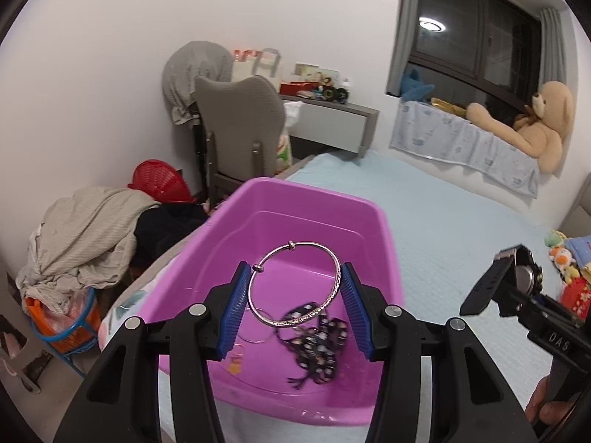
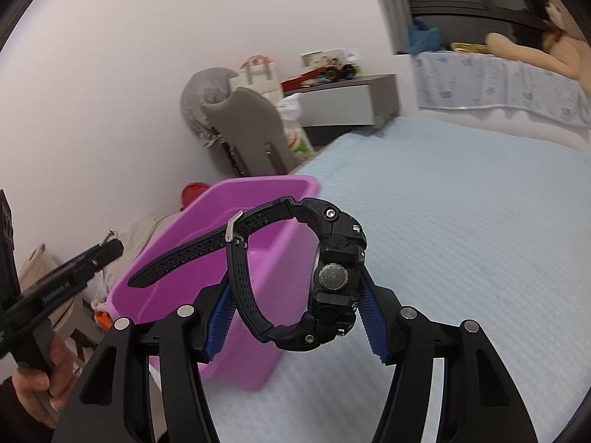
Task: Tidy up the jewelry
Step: 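Lift and carry the watch and bangle in both tools over the pink tub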
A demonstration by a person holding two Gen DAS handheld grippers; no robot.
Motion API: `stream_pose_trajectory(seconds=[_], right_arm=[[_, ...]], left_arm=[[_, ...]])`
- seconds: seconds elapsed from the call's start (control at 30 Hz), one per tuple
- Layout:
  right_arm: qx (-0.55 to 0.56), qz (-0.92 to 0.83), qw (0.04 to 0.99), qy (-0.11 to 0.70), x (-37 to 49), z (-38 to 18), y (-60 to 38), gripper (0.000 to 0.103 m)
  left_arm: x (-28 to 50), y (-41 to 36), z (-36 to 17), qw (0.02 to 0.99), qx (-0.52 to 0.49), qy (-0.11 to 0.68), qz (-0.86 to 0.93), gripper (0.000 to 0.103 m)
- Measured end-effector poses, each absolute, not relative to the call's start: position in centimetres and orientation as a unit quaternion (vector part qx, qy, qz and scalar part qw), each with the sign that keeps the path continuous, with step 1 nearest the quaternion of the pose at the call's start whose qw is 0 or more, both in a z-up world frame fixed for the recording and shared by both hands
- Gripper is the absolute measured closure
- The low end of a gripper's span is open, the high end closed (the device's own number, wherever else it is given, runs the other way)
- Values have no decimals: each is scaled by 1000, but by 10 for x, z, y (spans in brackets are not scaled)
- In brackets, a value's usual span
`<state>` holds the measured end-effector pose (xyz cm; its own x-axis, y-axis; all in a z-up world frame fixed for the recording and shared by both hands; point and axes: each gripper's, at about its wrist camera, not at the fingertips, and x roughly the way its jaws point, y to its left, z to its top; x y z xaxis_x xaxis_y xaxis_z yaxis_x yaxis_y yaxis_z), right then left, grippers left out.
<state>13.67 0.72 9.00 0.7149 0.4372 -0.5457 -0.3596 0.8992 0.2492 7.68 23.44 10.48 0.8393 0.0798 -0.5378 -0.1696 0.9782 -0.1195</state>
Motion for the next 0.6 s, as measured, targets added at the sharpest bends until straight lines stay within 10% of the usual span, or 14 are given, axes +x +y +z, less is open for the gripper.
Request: stream_pose_trajectory(seconds=[0.6], right_arm=[[-14,265,884,384,250,65,135,45]], left_arm=[[137,294,55,922,-107,352,124,55]])
